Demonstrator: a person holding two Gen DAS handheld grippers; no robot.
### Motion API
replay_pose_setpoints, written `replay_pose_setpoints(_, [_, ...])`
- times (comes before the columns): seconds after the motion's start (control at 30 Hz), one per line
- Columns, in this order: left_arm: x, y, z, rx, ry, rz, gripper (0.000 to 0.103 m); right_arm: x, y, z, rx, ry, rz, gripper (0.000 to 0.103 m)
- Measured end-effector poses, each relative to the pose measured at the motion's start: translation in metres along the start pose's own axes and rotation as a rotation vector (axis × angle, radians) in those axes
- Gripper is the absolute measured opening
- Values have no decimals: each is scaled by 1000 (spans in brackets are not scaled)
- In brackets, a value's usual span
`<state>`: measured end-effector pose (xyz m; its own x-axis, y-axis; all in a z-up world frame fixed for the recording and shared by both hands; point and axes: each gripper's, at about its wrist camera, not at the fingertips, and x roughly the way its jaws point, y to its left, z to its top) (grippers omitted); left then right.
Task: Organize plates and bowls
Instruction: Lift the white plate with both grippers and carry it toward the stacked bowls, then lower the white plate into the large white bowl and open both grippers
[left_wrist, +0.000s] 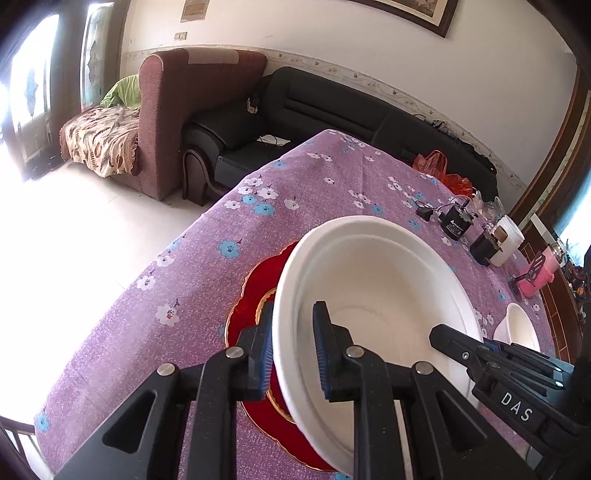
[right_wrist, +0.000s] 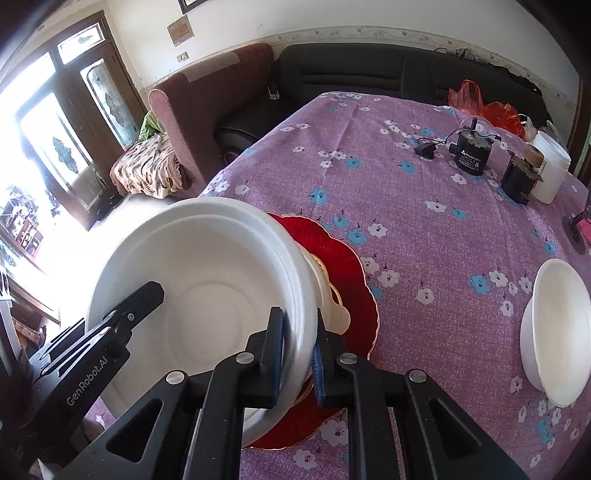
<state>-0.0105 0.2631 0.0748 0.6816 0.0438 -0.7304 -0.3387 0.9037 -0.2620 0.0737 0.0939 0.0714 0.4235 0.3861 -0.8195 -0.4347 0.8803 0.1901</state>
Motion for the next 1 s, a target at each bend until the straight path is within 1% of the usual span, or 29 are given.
replay_pose_setpoints(0.03, [0, 1, 0, -3, -1, 5, 35, 1, 1, 0, 0, 1, -2, 15])
replay_pose_setpoints(0.07, [-1, 2, 0, -6, -7, 11, 39, 3, 1, 1, 2, 2, -3, 16])
replay_pose_setpoints(0.1, [-2, 4, 1, -8, -14, 17, 47, 4, 1, 1, 3, 1, -1, 16])
replay_pose_setpoints(0.13, [-4, 5, 1, -11, -21, 22, 50, 5, 1, 1, 2, -1, -2, 17])
replay_pose_setpoints(0.2, [-6, 7, 3, -14, -29, 28, 55, 6, 2, 1, -2, -11, -17, 17])
replay_pose_setpoints(0.37, [-9, 15, 6, -33, -33, 30, 56, 10, 3, 3, -12, -43, -59, 17])
replay_pose_setpoints(0.47, [-12, 21, 6, -56, -32, 18, 58, 16, 0, 5, 8, -54, -62, 18])
replay_pose_setpoints(0.53, [-16, 24, 6, -65, -34, 12, 62, 17, -3, 5, 35, -59, -47, 23])
replay_pose_setpoints(0.57, [-18, 24, 5, -68, -39, 11, 62, 17, -5, 5, 47, -61, -32, 31])
replay_pose_setpoints(0.6, [-21, 25, 6, -70, -44, 9, 63, 15, -6, 5, 57, -64, -23, 45])
replay_pose_setpoints(0.67, [-27, 26, 6, -76, -52, 3, 65, 9, -8, 5, 72, -90, -11, 58])
replay_pose_setpoints(0.7, [-30, 27, 6, -78, -56, 0, 66, 5, -9, 5, 78, -105, -7, 60])
replay_pose_setpoints(0.83, [-40, 28, 5, -82, -80, 7, 68, -12, -12, 5, 98, -146, 9, 61])
replay_pose_setpoints(0.93, [-44, 33, 5, -98, -99, 33, 68, -24, -17, 3, 111, -172, 11, 64])
replay_pose_setpoints(1.0, [-42, 35, 5, -96, -101, 67, 68, -31, -22, 0, 122, -185, 9, 64])
